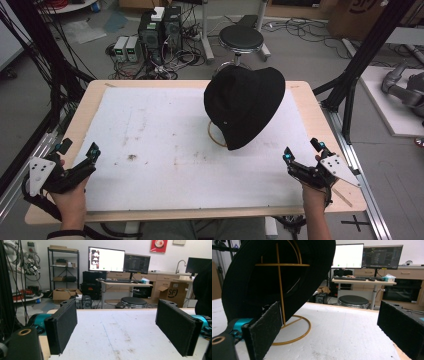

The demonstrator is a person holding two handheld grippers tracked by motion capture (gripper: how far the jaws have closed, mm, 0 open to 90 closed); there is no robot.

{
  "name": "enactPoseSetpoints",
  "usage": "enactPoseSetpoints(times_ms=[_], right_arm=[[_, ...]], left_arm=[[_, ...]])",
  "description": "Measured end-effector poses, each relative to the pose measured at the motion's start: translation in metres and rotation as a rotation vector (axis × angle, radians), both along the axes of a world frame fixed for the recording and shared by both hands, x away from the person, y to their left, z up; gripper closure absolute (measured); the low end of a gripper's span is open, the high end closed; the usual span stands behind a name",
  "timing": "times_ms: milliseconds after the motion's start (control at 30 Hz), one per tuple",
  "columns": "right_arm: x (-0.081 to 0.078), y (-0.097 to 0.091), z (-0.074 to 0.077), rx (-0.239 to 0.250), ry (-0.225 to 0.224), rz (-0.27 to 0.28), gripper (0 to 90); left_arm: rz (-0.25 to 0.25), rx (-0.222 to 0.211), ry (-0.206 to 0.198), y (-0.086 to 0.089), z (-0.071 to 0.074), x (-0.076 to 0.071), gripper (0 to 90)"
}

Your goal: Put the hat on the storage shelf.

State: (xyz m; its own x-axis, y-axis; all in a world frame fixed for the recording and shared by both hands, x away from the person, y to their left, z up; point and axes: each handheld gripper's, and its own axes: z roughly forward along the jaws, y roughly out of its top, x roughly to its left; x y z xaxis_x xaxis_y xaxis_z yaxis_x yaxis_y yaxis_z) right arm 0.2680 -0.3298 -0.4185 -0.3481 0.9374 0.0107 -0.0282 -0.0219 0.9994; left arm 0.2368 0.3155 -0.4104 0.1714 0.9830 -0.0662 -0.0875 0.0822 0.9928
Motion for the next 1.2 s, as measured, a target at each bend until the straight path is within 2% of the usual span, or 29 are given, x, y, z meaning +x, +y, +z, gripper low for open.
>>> enactPoseSetpoints(times_ms=[533,767,1200], right_arm=[[-0.0003,0.0005,-0.0001,-0.006,0.0,0.006,5.5],[0.0006,0.0043,0.0009,-0.007,-0.005,0.009,5.5],[-0.0003,0.0053,0.0007,-0.01,-0.012,0.015,5.5]], left_arm=[[-0.013,0.002,-0.002,-0.0052,-0.0011,-0.0009,17.6],[-0.037,0.009,-0.011,-0.0075,-0.0026,-0.0009,17.6],[-0.082,-0.015,-0.025,-0.0004,-0.0002,-0.0005,17.7]])
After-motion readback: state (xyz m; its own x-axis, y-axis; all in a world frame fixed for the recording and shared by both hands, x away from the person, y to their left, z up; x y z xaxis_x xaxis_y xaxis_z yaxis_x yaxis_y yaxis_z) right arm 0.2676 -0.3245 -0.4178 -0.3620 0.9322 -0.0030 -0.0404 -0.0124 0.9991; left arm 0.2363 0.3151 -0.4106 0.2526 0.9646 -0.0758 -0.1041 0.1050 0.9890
